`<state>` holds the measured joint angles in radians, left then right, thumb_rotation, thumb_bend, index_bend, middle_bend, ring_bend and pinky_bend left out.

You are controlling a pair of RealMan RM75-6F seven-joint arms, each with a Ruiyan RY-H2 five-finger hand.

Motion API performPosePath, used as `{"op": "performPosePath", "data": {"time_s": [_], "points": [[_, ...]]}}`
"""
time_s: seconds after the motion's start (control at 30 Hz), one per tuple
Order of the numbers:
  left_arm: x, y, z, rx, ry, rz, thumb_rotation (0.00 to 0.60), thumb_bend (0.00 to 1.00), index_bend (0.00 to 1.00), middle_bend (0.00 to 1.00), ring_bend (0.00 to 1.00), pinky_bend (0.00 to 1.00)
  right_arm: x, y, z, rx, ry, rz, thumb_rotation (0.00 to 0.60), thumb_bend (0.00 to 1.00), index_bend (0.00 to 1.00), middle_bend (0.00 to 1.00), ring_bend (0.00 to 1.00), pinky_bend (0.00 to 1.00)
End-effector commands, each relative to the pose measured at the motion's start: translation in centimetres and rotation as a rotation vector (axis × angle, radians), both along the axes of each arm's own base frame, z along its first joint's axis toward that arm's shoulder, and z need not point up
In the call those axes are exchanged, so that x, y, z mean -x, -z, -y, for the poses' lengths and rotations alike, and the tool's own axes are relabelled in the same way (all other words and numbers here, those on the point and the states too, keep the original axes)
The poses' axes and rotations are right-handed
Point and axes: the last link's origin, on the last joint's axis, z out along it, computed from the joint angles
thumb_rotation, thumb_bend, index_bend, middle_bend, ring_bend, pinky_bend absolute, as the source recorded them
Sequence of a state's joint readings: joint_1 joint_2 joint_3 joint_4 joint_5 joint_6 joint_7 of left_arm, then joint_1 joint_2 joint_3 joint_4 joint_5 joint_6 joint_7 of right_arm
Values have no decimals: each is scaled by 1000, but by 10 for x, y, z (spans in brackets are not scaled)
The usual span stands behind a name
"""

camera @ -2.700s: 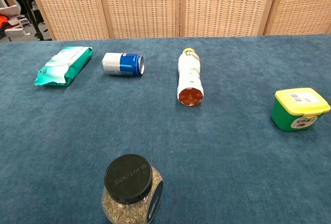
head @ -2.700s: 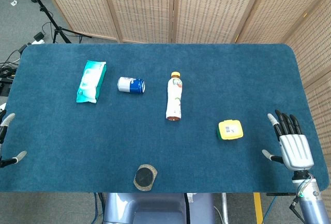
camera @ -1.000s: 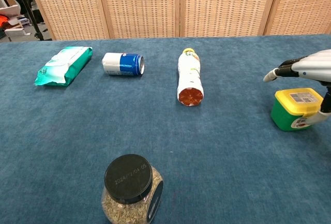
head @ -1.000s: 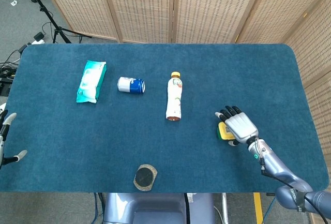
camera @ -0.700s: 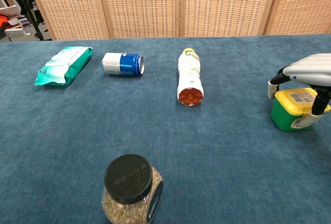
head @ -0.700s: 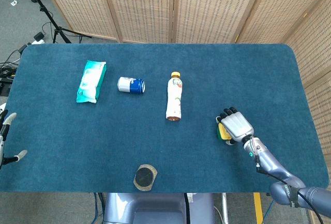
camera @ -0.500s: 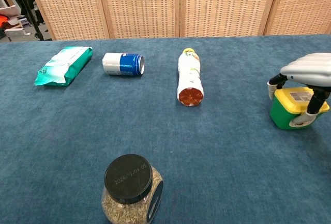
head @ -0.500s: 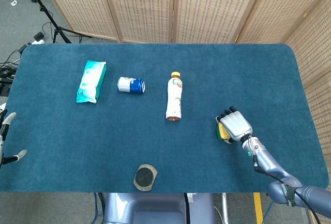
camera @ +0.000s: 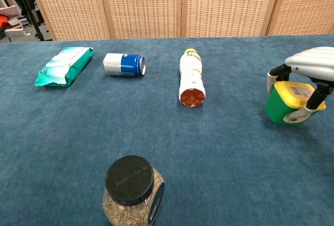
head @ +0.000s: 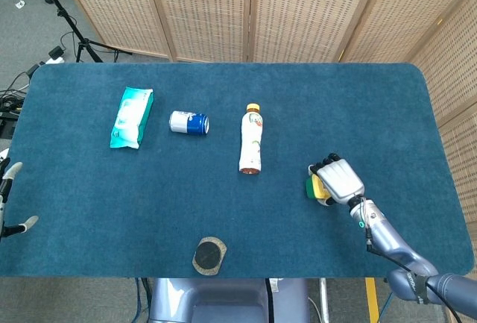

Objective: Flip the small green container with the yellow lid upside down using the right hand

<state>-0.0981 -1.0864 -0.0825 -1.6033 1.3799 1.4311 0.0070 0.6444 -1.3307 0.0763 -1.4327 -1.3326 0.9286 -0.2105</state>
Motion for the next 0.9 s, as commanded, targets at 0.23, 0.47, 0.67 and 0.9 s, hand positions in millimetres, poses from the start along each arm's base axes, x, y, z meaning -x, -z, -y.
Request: {"op": "performPosePath", "data": {"time_s": [0.23,0.47,0.67,0.9], "points": [[-2,4,1,11,4,-5,600,0,0,0,0,0,30,-4,-13,33,231,696,600,620,545,527,352,213],[-3,9,0,24,2,-16,600,0,0,0,0,0,59,8,-14,78,307,880,600,654,549,528,344,213],[-3,11,0,26,1,-18,600,0,0,0,0,0,73,26,-15,124,311,906,600,721,558,521,300,213],[-3,10,0,26,-2,-15,600,0,0,0,0,0,83,40,-17,129,285,857,600,619,488,278,127,191]]}}
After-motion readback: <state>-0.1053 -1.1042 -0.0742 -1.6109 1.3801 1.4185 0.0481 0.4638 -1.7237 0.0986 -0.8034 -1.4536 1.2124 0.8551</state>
